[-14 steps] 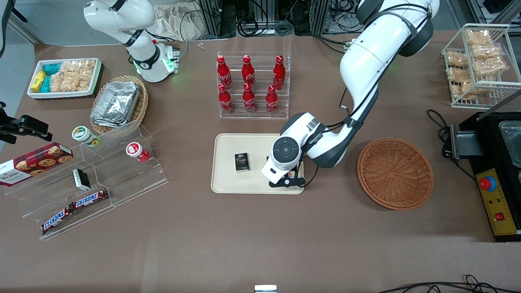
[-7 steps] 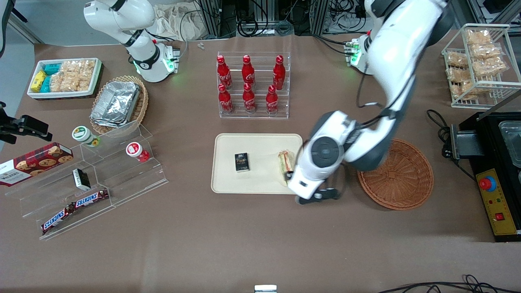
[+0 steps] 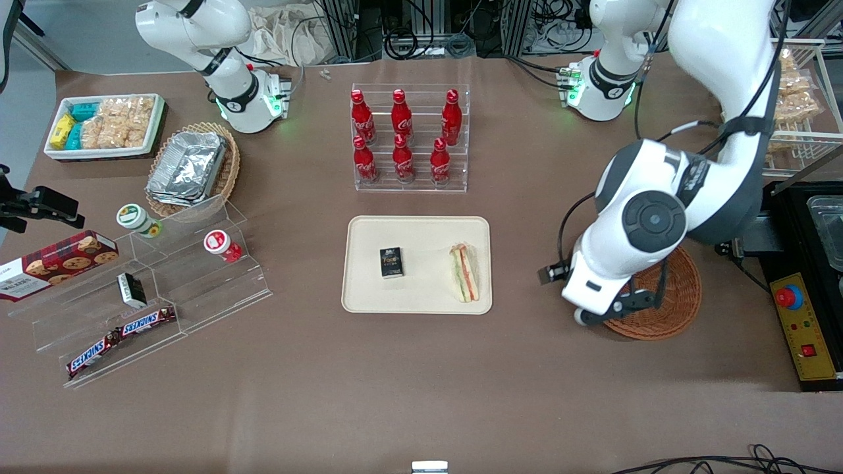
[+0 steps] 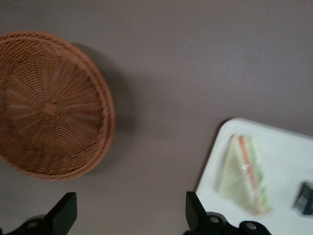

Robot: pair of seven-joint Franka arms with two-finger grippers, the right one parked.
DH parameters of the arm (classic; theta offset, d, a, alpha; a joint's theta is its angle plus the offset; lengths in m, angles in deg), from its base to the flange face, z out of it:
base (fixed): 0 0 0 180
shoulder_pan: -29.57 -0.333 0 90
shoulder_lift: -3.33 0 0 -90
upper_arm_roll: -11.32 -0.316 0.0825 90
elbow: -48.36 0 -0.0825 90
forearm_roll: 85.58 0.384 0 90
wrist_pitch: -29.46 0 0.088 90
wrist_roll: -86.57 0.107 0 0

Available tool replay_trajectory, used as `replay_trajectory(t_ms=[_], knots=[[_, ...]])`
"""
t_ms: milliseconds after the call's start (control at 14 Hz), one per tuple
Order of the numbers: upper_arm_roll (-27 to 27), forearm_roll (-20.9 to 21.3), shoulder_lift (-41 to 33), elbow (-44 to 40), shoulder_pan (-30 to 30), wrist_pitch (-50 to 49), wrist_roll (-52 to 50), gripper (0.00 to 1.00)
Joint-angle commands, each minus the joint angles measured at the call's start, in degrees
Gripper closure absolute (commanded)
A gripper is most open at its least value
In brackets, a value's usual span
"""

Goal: Place sandwich from basket to tray

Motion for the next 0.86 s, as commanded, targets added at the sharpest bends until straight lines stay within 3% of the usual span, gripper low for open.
replay_trajectory(t_ms=[0,214,429,786], knots=[[-5.56,-3.91,-12.22,14.06,-0.14,4.11,12.12,0.00],[-9.88,-5.24,-16.46,17.51,-0.13,3.25,25.94,0.00],[-13.83,-4.54,-16.12,14.72,-0.75,-1.75,43.34,0.00],[-14.54,-4.63,-4.62,-7.05,-0.66,-17.21,45.66,0.00]])
